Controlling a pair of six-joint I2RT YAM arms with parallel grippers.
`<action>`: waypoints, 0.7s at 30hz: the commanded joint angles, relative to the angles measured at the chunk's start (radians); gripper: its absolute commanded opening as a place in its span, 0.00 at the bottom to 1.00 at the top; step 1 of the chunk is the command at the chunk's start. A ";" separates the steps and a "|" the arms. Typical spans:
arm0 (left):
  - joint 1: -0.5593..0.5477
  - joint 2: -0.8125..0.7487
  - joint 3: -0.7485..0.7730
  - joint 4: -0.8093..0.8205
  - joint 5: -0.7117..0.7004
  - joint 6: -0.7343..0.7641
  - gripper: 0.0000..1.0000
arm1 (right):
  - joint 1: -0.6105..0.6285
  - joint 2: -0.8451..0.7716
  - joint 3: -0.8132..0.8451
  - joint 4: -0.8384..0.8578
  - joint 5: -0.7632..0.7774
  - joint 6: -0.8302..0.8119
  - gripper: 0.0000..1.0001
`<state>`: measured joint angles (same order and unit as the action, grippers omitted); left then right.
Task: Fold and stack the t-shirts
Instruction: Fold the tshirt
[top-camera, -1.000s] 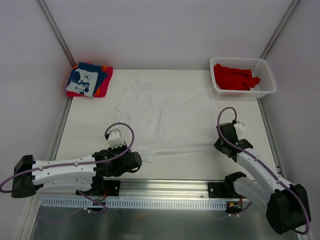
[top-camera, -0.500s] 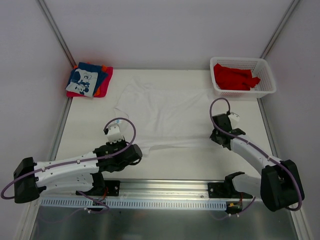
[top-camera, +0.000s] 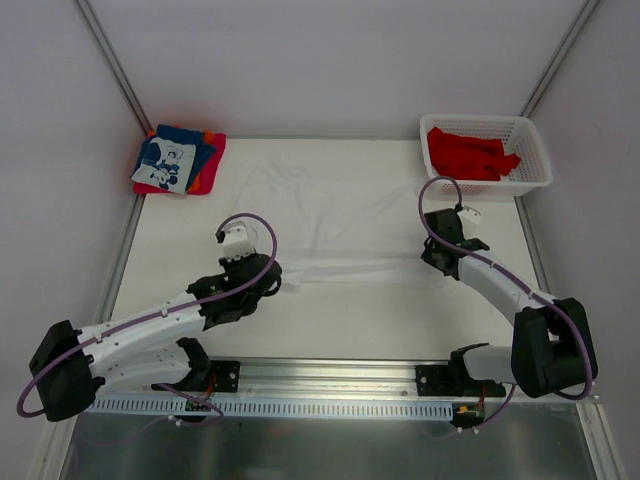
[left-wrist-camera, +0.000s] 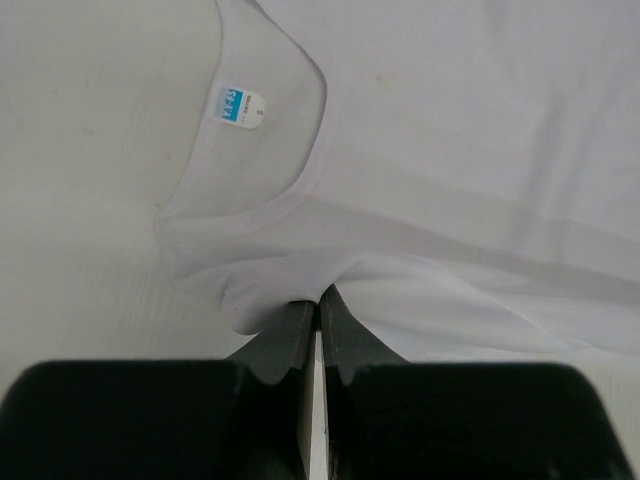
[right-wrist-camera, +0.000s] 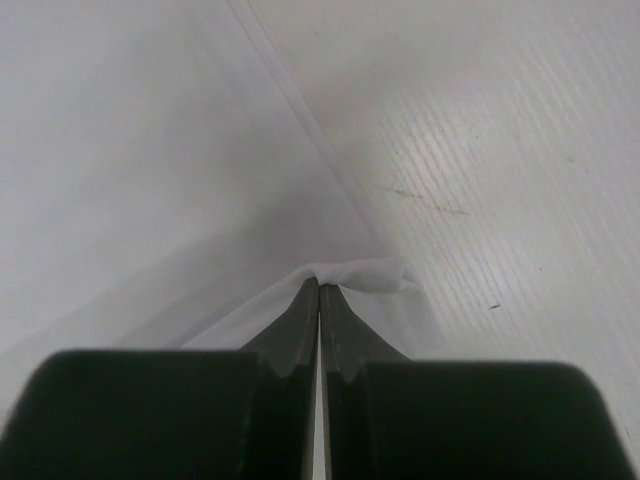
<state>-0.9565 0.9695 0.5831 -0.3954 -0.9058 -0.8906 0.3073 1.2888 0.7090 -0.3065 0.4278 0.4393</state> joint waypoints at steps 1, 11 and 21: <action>0.085 0.038 0.027 0.231 0.095 0.226 0.00 | -0.017 0.027 0.064 0.020 0.049 -0.027 0.01; 0.176 0.156 0.018 0.383 0.183 0.268 0.00 | -0.025 0.099 0.081 0.055 0.029 -0.024 0.00; 0.183 0.229 0.070 0.418 0.133 0.288 0.00 | -0.024 0.145 0.133 0.067 0.023 -0.040 0.01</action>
<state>-0.7834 1.1961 0.5922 -0.0261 -0.7361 -0.6403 0.2913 1.4357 0.7734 -0.2661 0.4332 0.4225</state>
